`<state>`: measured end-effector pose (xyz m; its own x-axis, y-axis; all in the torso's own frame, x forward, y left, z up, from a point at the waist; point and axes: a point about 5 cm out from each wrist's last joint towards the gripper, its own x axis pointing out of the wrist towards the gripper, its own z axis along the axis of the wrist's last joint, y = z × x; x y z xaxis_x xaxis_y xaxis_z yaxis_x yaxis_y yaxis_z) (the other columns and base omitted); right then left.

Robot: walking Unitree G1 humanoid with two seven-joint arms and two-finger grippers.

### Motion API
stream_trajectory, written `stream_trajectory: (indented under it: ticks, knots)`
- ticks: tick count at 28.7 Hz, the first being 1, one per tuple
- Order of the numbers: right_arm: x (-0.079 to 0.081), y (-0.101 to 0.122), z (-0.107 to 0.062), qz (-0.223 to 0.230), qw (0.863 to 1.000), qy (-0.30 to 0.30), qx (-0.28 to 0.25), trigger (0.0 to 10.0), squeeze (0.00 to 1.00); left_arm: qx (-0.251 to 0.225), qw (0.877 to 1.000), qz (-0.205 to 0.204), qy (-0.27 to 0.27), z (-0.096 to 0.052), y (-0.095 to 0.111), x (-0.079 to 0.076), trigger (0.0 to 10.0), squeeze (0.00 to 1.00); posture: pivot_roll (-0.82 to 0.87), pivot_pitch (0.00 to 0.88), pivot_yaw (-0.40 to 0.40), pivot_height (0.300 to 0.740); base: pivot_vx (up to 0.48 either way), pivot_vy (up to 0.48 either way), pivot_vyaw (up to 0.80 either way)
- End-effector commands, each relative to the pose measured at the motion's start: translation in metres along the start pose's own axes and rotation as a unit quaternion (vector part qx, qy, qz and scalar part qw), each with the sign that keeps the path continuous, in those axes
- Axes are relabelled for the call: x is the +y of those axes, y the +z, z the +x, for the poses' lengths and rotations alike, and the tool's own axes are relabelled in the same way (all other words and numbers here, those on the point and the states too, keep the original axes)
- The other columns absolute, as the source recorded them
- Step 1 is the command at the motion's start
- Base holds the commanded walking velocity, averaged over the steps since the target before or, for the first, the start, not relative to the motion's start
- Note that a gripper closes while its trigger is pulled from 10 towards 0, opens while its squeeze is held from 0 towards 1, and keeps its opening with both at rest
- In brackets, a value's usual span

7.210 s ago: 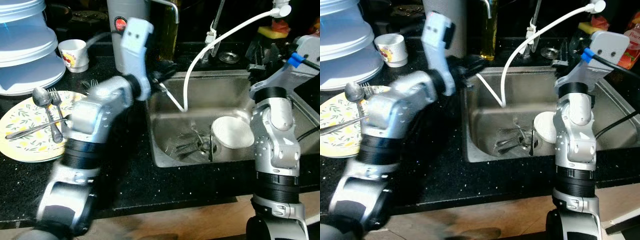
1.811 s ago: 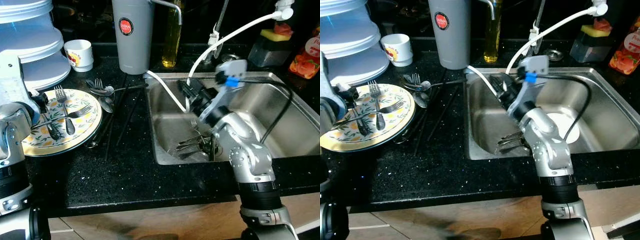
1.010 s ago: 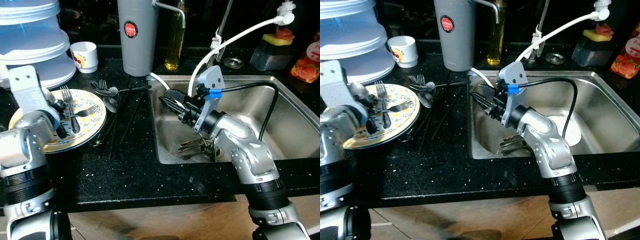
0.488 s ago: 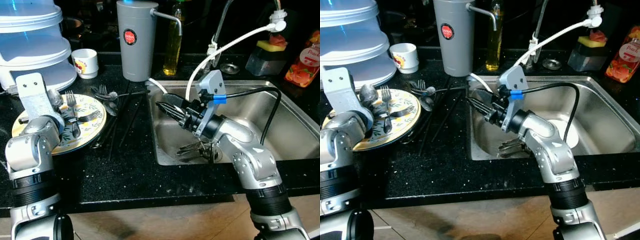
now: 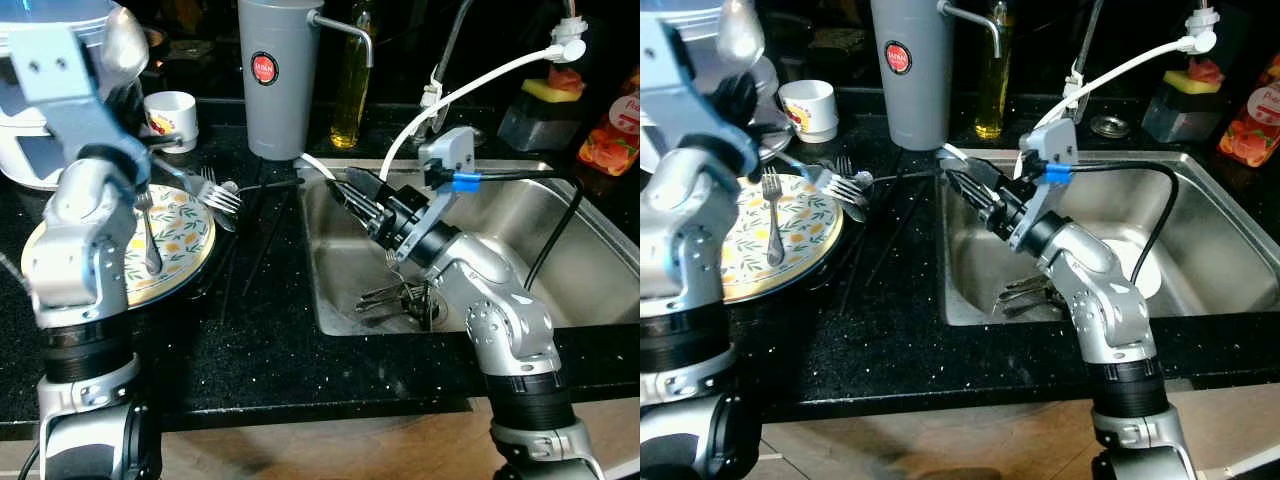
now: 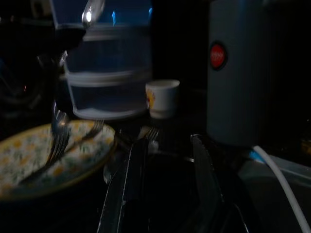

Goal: Kitchen organization

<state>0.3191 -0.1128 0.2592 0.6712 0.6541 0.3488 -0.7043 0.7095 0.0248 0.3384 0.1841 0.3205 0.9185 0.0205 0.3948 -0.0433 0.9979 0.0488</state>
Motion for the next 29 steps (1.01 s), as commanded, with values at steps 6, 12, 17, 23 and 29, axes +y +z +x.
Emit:
stream_trajectory:
  ticks: [6,12,17,23,29]
  knots:
    - [-0.003,0.015,-0.002,0.010,0.999,-0.019,-0.040,10.0,0.00,-0.025,0.964,0.264,0.024,0.006,-0.009,0.003,10.0,0.00,0.14,0.001,-0.023,0.740,0.000,0.000,0.00]
    - [-0.010,0.014,-0.004,0.016,0.998,-0.042,-0.039,10.0,0.00,0.052,0.997,0.043,0.027,0.011,-0.026,0.003,10.0,0.00,0.13,0.000,-0.018,0.740,0.000,0.000,0.00]
    - [-0.011,0.017,-0.005,0.017,0.997,-0.055,-0.048,10.0,0.00,0.052,0.996,0.072,0.025,0.014,-0.037,-0.010,10.0,0.00,0.11,0.000,-0.011,0.740,0.000,0.000,0.00]
    - [-0.011,0.014,-0.009,0.021,0.997,-0.060,-0.042,10.0,0.00,0.032,0.999,0.000,0.001,0.015,-0.030,-0.026,10.0,0.00,0.12,0.000,-0.018,0.740,0.000,0.000,0.00]
    - [-0.013,0.017,-0.008,0.019,0.997,-0.067,-0.045,10.0,0.00,0.150,0.929,-0.150,-0.302,-0.009,-0.050,-0.112,10.0,0.00,0.11,0.000,-0.016,0.740,0.000,0.000,0.00]
